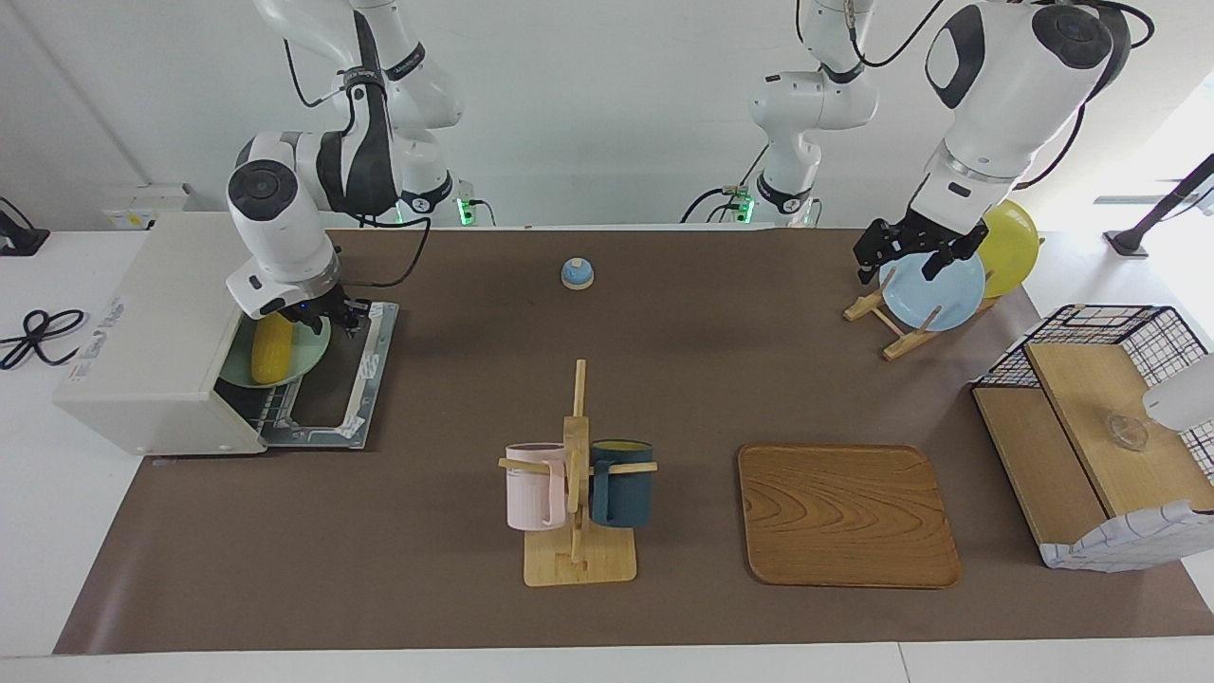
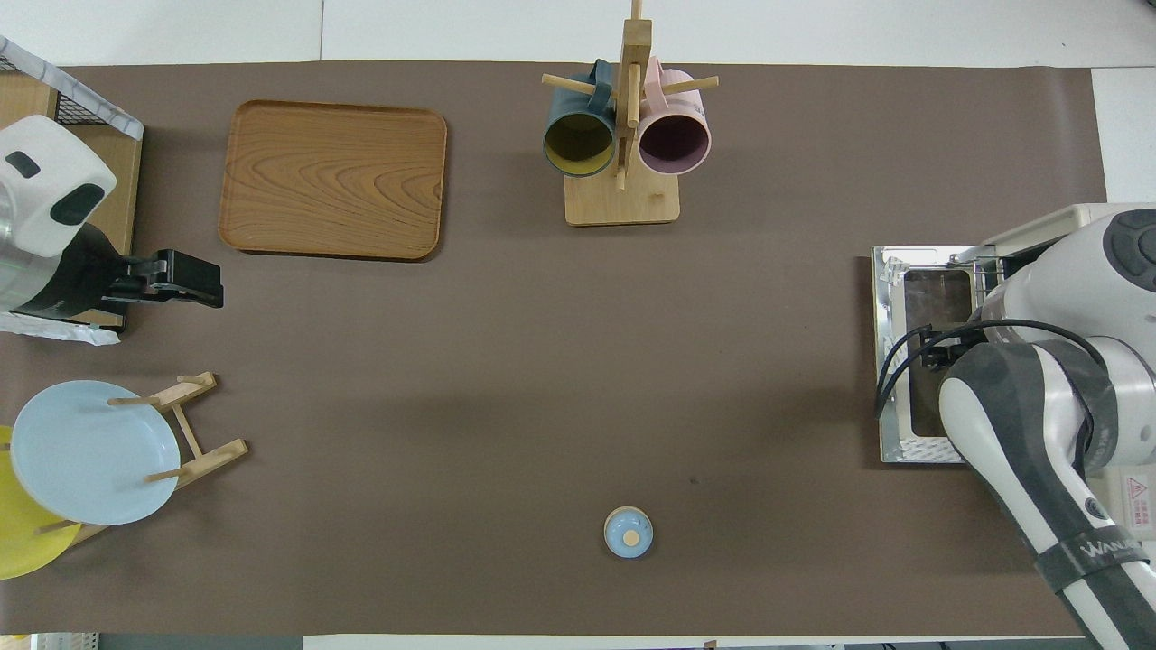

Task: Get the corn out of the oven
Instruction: 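Grasp the green plate's rim inside the oven with the right gripper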

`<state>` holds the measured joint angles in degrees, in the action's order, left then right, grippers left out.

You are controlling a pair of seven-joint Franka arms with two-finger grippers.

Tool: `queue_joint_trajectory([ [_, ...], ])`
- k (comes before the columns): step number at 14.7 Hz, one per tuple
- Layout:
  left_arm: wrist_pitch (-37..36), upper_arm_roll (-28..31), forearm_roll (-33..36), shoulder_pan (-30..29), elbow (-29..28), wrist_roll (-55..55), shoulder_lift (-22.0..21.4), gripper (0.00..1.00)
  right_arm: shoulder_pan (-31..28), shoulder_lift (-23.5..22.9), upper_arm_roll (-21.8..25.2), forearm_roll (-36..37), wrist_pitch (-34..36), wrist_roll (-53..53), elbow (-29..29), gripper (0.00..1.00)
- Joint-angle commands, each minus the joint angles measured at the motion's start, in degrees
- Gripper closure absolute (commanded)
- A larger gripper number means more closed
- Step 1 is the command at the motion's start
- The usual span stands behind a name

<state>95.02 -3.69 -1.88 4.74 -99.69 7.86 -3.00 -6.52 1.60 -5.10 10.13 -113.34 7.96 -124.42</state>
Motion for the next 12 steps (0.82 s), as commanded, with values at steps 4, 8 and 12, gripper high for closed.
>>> queue_joint_trajectory([
  [4, -0.45, -0.26, -0.31, -0.70, 0.02, 0.31, -0.78, 0.00, -2.01, 2.53, -0.53, 0.51, -5.04, -1.89, -5.30, 0.49],
  [8, -0.45, -0.26, -0.31, -0.70, 0.02, 0.31, -0.78, 0.00, -4.11, 2.70, -0.53, 0.51, -5.40, -5.32, -6.09, 0.51],
  [12, -0.36, -0.26, -0.31, -0.70, 0.02, 0.31, -0.78, 0.00, -4.12, 3.14, -0.53, 0.42, -5.57, -4.97, -7.32, 0.57],
])
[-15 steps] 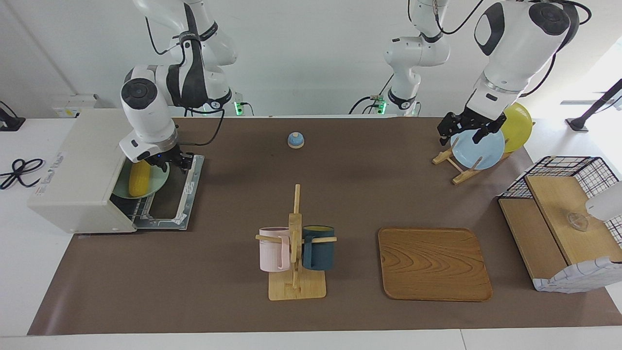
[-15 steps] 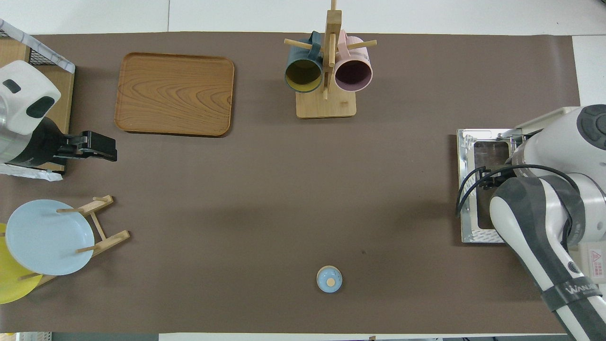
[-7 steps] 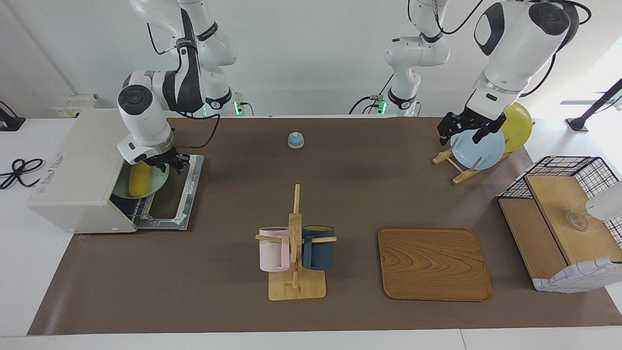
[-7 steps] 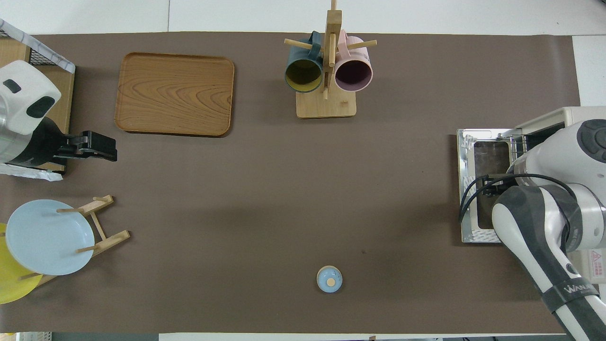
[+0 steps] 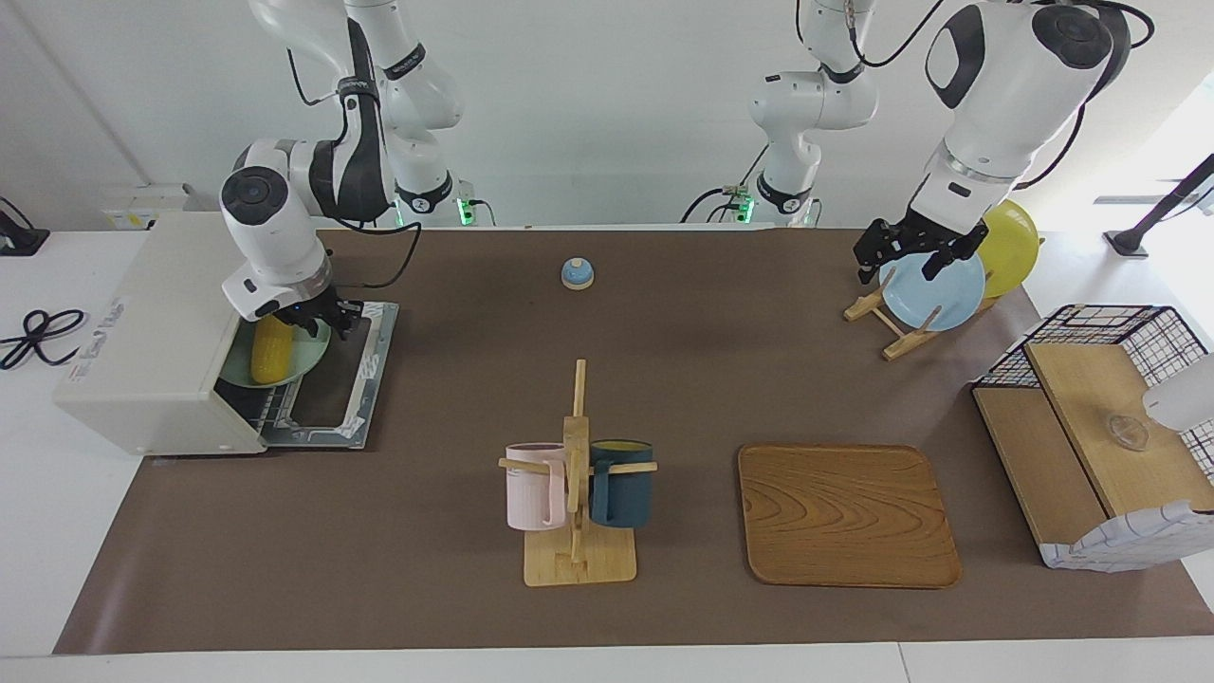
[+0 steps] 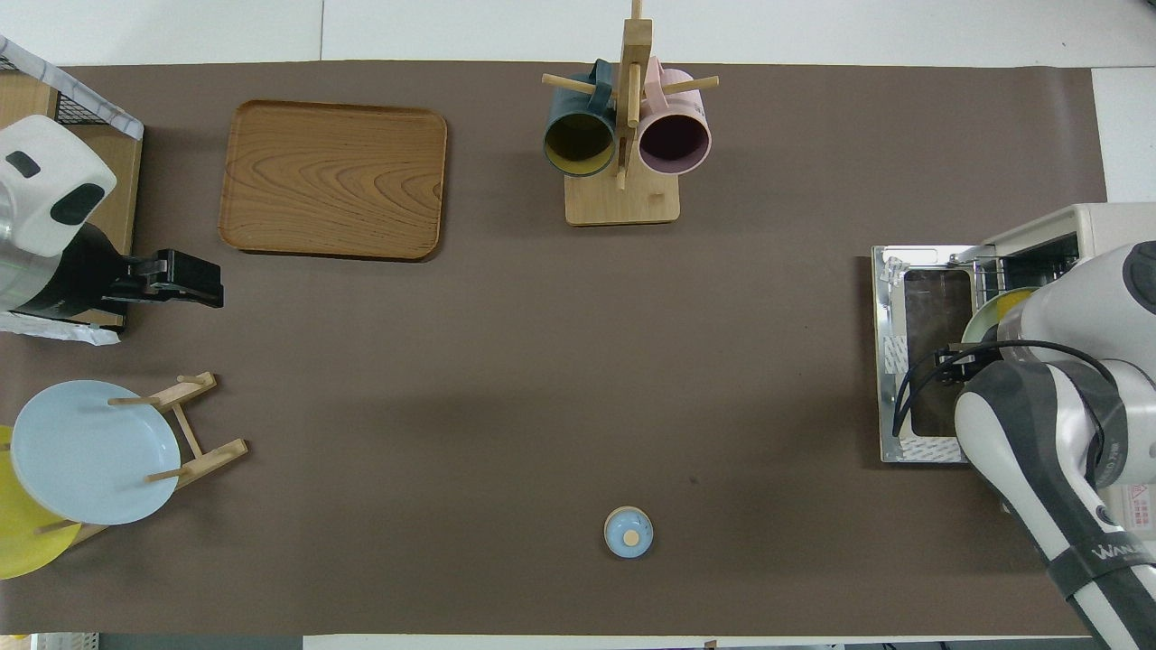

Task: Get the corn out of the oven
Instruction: 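Grasp the green plate's rim inside the oven with the right gripper, then pull the plate with corn out of the oven with the right gripper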

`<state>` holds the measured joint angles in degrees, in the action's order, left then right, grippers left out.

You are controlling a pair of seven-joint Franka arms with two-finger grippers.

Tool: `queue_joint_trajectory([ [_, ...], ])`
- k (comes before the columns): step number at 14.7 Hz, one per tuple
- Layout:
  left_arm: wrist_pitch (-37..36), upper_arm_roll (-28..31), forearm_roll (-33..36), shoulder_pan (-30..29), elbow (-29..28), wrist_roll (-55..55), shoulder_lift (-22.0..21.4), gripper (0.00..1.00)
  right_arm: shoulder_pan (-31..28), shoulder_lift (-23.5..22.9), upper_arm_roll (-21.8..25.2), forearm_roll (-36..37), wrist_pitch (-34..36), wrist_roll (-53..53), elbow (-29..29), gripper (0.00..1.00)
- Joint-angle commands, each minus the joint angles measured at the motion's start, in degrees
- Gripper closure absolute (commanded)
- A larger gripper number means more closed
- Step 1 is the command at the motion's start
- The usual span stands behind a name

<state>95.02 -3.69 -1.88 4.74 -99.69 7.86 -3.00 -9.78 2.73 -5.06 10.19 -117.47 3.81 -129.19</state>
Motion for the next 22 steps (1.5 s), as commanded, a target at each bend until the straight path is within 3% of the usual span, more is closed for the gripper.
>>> queue_joint_trajectory([
  [1, -0.36, -0.27, -0.31, -0.70, 0.02, 0.31, -0.78, 0.00, -0.85, 2.54, -0.57, 0.36, -2.66, -0.73, -3.34, 0.57],
  [3, -0.54, -0.27, -0.31, -0.61, 0.02, 0.40, -0.78, 0.00, -0.94, 3.16, -0.57, 0.36, -5.47, -1.17, -5.53, 0.59],
  [4, -0.63, -0.27, -0.31, -0.61, 0.02, 0.49, -0.78, 0.00, -0.94, 3.16, -0.57, 0.36, -5.49, -1.26, -5.54, 0.66],
  [6, -0.63, -0.27, -0.31, -0.70, 0.02, 0.40, -0.78, 0.00, -0.85, 3.25, -0.48, 0.53, -5.31, -1.34, -5.54, 0.96],
  [7, -0.54, -0.36, -0.31, -0.61, 0.02, 0.40, -0.78, 0.00, -0.77, 3.25, -0.48, 0.62, -4.96, -2.04, -5.54, 1.00],
  [13, -0.54, -0.18, -0.31, -0.70, -0.07, 0.40, -0.78, 0.00, 0.90, 2.81, -1.09, 2.73, -3.03, -2.75, -3.36, 1.00],
  [17, -0.37, -0.18, -0.31, -0.70, -0.07, 0.40, -0.78, 0.00, 8.79, 0.97, -1.09, 2.73, 6.71, 3.19, 3.68, 1.00],
  [22, -0.28, -0.18, -0.31, -1.84, -0.07, 0.14, -0.78, 0.00, 20.47, 0.70, -1.09, 2.65, 9.71, 17.52, 6.31, 1.00],
])
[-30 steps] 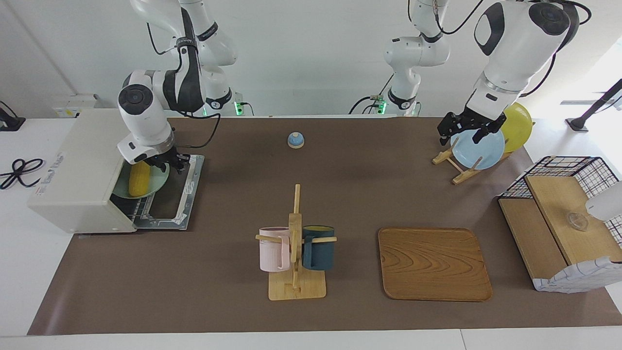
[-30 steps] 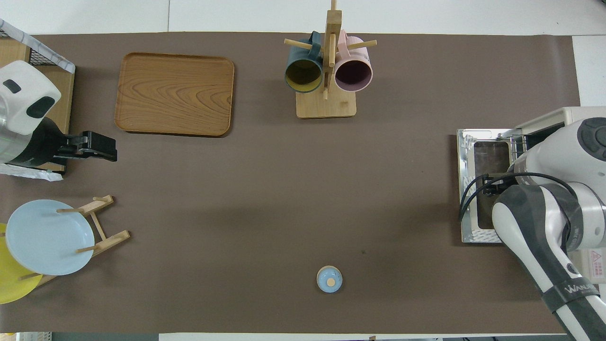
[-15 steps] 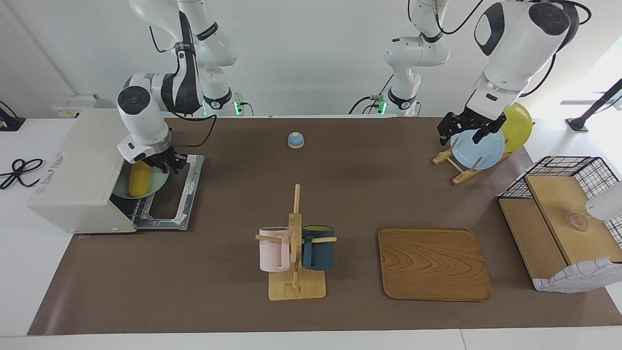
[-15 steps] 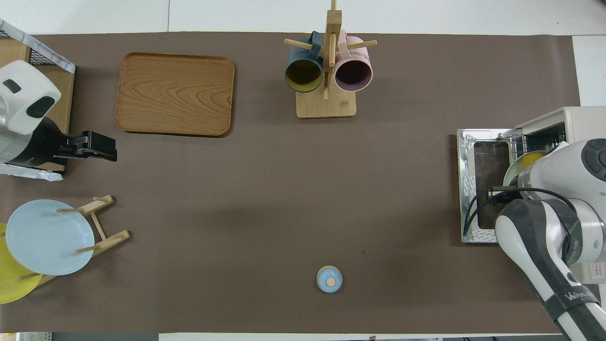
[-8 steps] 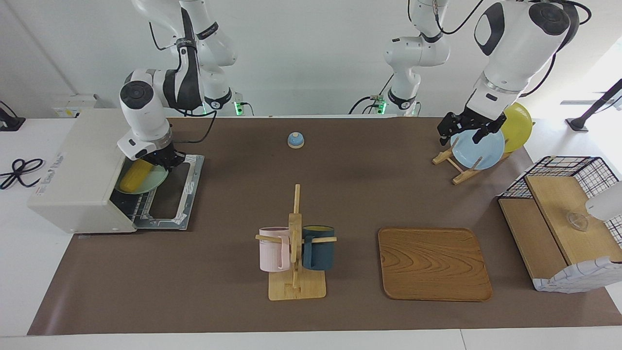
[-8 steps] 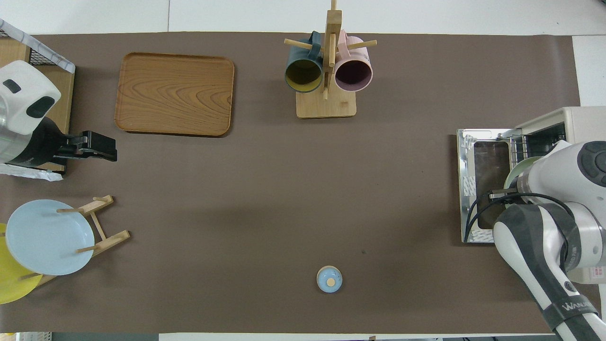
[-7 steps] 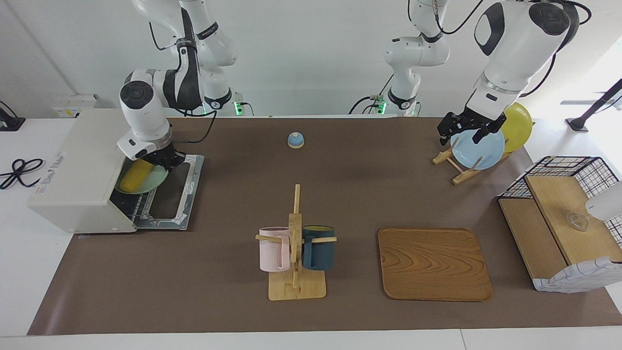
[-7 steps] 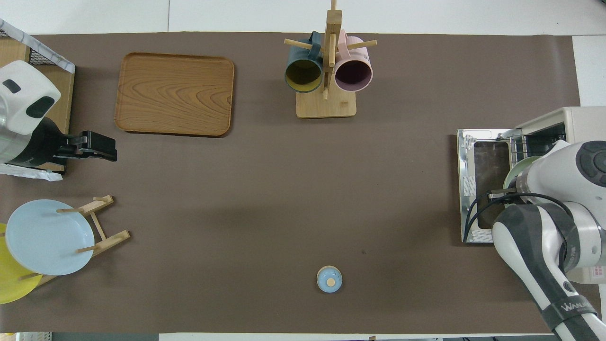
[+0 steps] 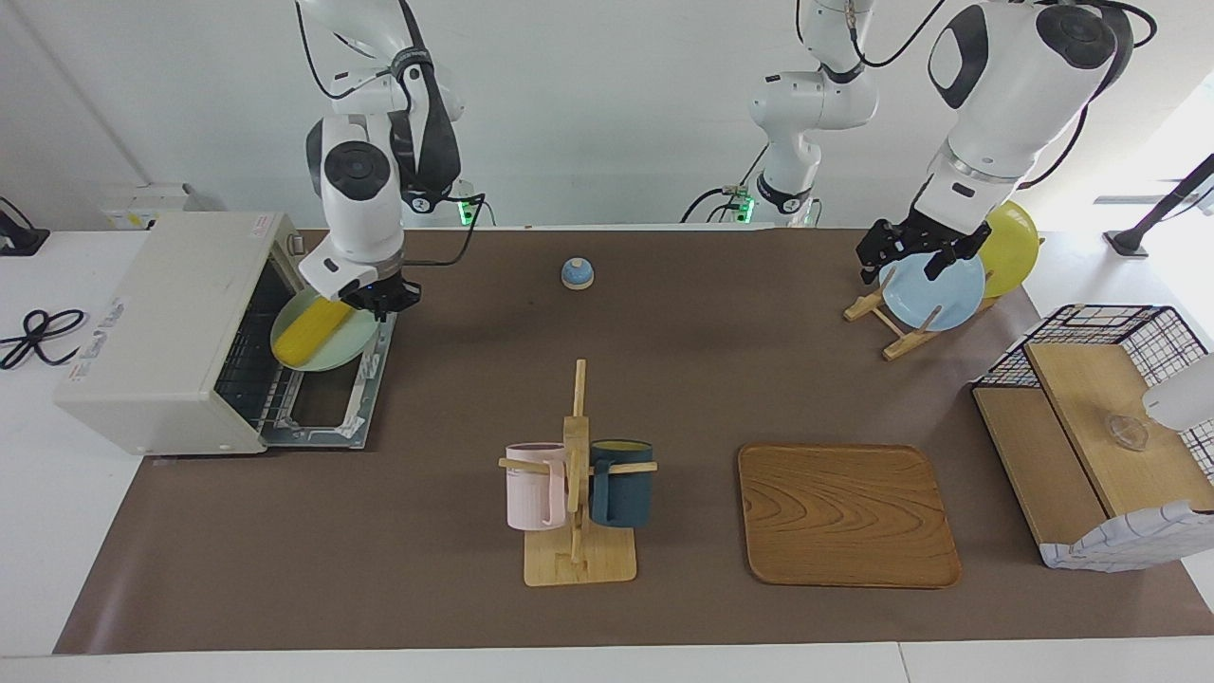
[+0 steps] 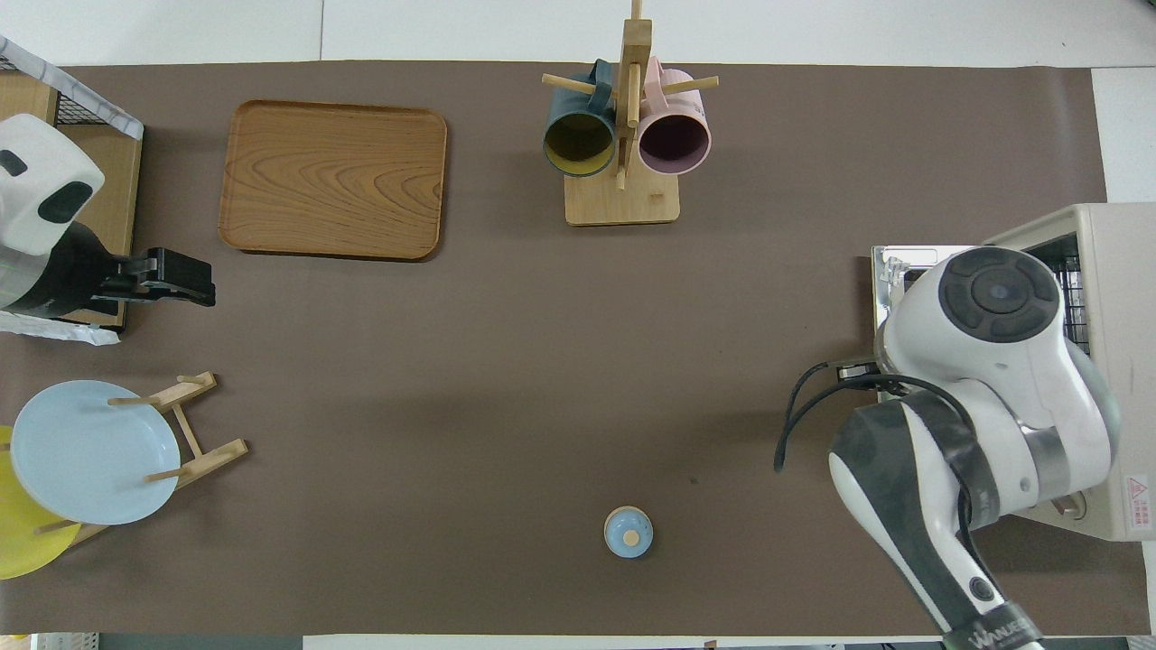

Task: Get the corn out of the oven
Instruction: 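Pull the plate with corn out of the oven with the right gripper, then lower the plate onto the table center and open the right gripper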

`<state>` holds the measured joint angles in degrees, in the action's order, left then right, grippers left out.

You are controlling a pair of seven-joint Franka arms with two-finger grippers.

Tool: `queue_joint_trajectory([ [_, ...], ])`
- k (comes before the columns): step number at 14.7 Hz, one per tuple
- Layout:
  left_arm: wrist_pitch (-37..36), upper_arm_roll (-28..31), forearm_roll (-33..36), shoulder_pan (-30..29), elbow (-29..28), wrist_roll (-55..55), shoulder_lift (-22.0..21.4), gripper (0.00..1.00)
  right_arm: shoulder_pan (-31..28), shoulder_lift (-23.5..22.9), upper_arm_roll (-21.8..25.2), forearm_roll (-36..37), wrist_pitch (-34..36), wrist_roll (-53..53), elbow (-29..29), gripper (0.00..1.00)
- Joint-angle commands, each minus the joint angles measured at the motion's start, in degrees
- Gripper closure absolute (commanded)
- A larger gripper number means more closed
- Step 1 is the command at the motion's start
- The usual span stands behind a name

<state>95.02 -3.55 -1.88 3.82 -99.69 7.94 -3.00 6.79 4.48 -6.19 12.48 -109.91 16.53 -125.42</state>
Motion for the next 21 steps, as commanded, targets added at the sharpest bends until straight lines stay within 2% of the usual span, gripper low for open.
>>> queue_joint_trajectory([
  [1, -0.28, -0.32, -0.31, -0.92, -0.07, 0.05, -0.78, 0.00, 6.37, -1.75, 0.03, 0.09, 2.76, 8.05, 3.94, 1.00],
  [3, -0.19, -0.32, -0.31, -1.01, -0.07, -0.03, -0.78, 0.00, 11.47, -3.59, 0.03, 0.09, 6.79, 13.33, 8.59, 1.00],
  [6, 0.07, -0.32, -0.31, -1.01, -0.07, 0.05, -0.78, 0.00, 15.43, -10.35, -1.28, -0.70, 12.33, 19.91, 19.04, 1.00],
  [8, 0.16, -0.23, -0.31, -1.01, -0.07, -0.03, -0.78, 0.00, 18.68, -15.36, -1.46, -4.29, 13.66, 26.77, 25.98, 1.00],
  [11, 1.12, -0.23, -0.31, -2.41, -0.07, -0.30, -0.69, 0.00, 27.03, -30.71, -1.55, -4.05, 19.53, 38.36, 43.71, 1.00],
  [13, 1.74, -0.23, -0.31, -3.29, -0.16, -0.47, -0.69, 0.00, 29.76, -37.06, -1.55, -4.13, 19.73, 41.03, 51.03, 1.00],
  [16, 3.06, -0.23, -0.23, -5.57, -0.42, -1.70, -0.69, 0.00, 32.84, -38.67, -1.63, -4.83, 12.82, 44.19, 50.81, 1.00],
  [21, 3.15, -0.15, -0.23, -9.18, -0.60, -8.55, -0.78, 0.00, 33.20, -40.34, -1.64, -3.96, 4.27, 44.47, 45.36, 1.00],
])
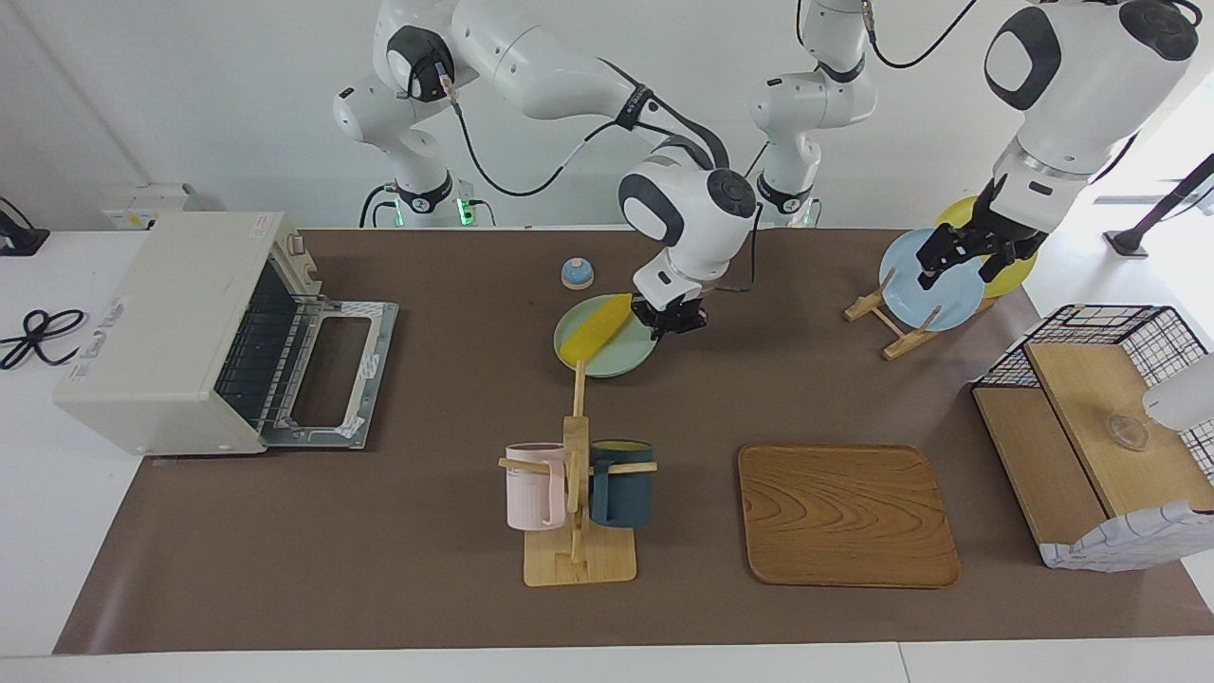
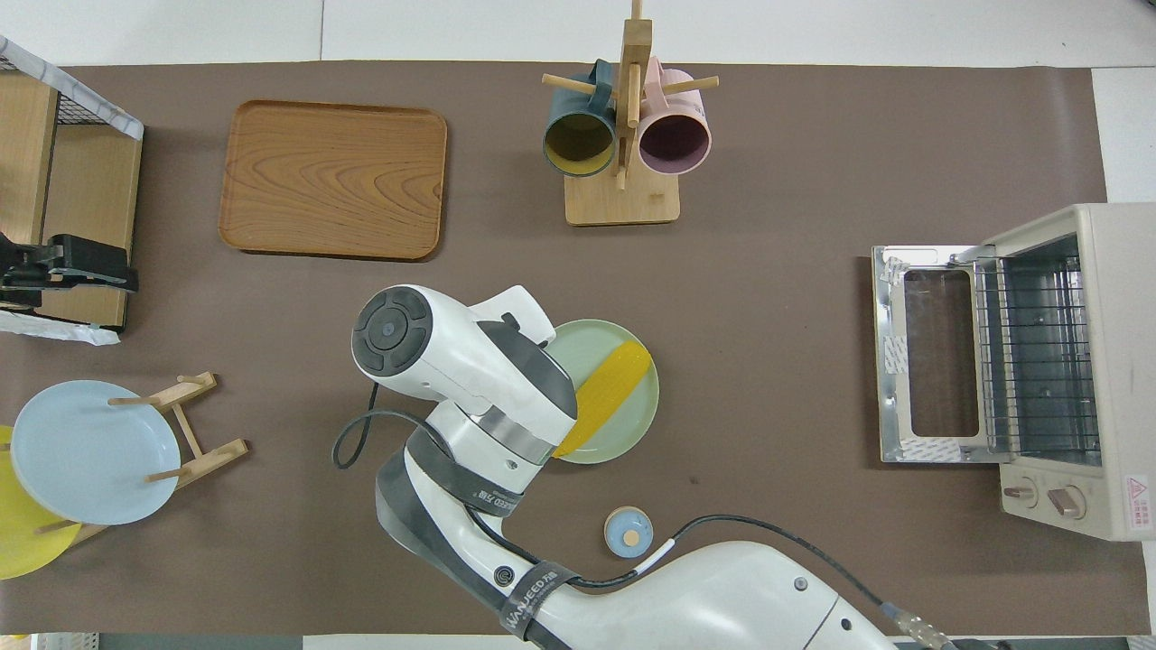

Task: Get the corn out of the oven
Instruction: 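Lower the plate onto the table center and open the right gripper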

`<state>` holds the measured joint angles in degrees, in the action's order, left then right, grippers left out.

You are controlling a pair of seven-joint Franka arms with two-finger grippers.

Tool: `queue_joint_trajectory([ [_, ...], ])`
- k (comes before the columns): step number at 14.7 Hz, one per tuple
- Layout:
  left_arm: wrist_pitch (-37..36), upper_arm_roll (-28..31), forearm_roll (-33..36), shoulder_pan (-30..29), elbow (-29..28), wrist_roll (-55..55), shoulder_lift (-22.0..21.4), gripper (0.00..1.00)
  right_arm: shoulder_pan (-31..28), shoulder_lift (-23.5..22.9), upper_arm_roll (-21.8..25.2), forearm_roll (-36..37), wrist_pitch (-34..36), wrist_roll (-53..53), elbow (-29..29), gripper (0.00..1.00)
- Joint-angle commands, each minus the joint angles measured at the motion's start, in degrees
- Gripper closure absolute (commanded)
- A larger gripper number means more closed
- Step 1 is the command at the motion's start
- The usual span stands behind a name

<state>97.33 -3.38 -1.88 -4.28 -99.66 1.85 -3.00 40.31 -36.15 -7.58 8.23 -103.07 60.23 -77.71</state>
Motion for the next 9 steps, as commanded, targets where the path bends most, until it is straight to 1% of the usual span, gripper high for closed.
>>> queue_joint_trajectory([
  [1, 0.84, -0.40, -0.23, -1.26, -0.62, -2.72, -0.78, 0.00, -0.24, 0.29, -0.25, 0.38, -4.49, 0.77, -3.75, 1.00],
  [3, 0.84, -0.40, -0.23, -1.61, -0.62, -3.34, -0.78, 0.00, -0.24, 0.38, -0.16, 1.17, -6.88, 0.77, -6.13, 1.00],
  [6, 0.84, -0.40, -0.23, -1.61, -0.71, -4.66, -0.78, 0.00, -0.85, 0.38, -0.25, 0.82, -8.37, 0.77, -6.49, 1.00],
  [7, 0.93, -0.31, -0.23, -1.61, -0.71, -5.09, -0.78, 0.00, -0.85, 0.29, -0.25, 0.73, -9.08, 0.68, -6.49, 0.96],
  [8, 0.93, -0.40, -0.23, -1.61, -0.71, -5.62, -0.78, 0.00, -0.50, 0.29, -0.25, 0.73, -10.30, 0.60, -6.75, 0.86],
  [9, 0.93, -0.40, -0.23, -1.61, -0.71, -5.89, -0.78, 0.00, -0.50, 0.29, -0.25, 0.73, -11.62, 0.42, -6.75, 0.82],
])
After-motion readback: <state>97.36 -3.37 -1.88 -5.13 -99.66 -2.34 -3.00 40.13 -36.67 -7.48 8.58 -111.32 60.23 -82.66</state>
